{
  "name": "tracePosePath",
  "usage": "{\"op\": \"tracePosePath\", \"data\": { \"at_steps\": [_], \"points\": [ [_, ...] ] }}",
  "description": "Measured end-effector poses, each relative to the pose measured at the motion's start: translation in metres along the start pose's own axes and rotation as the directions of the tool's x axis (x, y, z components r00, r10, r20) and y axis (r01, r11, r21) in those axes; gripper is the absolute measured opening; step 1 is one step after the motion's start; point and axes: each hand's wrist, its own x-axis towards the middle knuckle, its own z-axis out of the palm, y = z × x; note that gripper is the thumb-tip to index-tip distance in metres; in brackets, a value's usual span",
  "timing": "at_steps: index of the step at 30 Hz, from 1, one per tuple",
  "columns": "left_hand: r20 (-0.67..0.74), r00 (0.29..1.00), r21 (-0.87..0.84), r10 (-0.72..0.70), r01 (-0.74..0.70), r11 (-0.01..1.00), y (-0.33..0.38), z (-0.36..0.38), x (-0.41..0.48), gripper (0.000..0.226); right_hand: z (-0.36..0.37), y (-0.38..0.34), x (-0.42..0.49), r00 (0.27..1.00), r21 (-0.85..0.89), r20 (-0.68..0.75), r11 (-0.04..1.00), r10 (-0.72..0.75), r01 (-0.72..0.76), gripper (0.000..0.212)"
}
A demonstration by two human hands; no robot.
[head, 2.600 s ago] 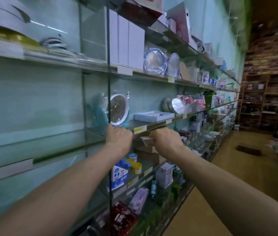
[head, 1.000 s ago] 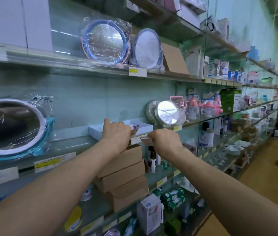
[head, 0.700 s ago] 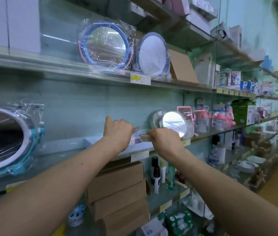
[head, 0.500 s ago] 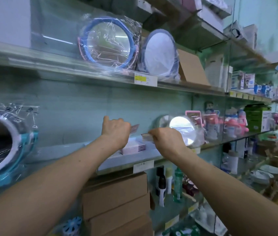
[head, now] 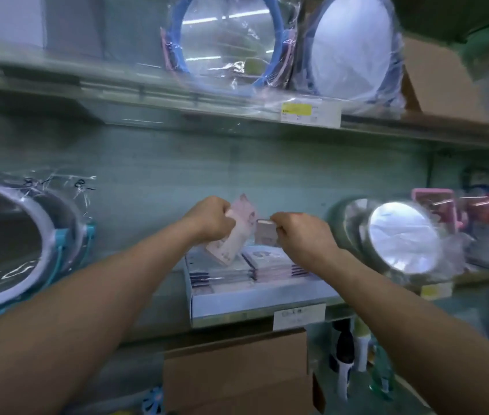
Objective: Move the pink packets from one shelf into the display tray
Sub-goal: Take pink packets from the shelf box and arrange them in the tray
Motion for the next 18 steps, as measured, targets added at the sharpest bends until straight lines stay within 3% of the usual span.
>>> {"op": "tracePosePath", "data": {
  "at_steps": [3, 6, 11, 18],
  "points": [
    [0.019, 0.993, -0.221, -0.115, 0.117, 0.968, 0.000, -0.004, 0.002, 0.019, 0.007, 0.010, 0.015, 0.999, 0.114, 0.035, 0.993, 0.011, -0.015, 0.014],
    [0.053, 0.971, -0.330, -0.233, 0.237, 0.914, 0.001, -0.004, 0.008, 0.017, 0.012, 0.025, 0.028, 0.996, 0.211, 0.080, 0.976, 0.042, -0.058, 0.016],
    [0.142, 0.916, -0.432, -0.375, 0.398, 0.809, 0.003, 0.007, 0.013, 0.015, 0.016, 0.049, 0.037, 0.982, 0.380, 0.149, 0.910, 0.116, -0.165, 0.028],
    [0.123, 0.889, -0.478, -0.441, 0.442, 0.759, 0.008, 0.018, 0.007, 0.005, 0.017, 0.067, 0.039, 0.970, 0.529, 0.211, 0.820, 0.123, -0.220, 0.034]
  ]
}}
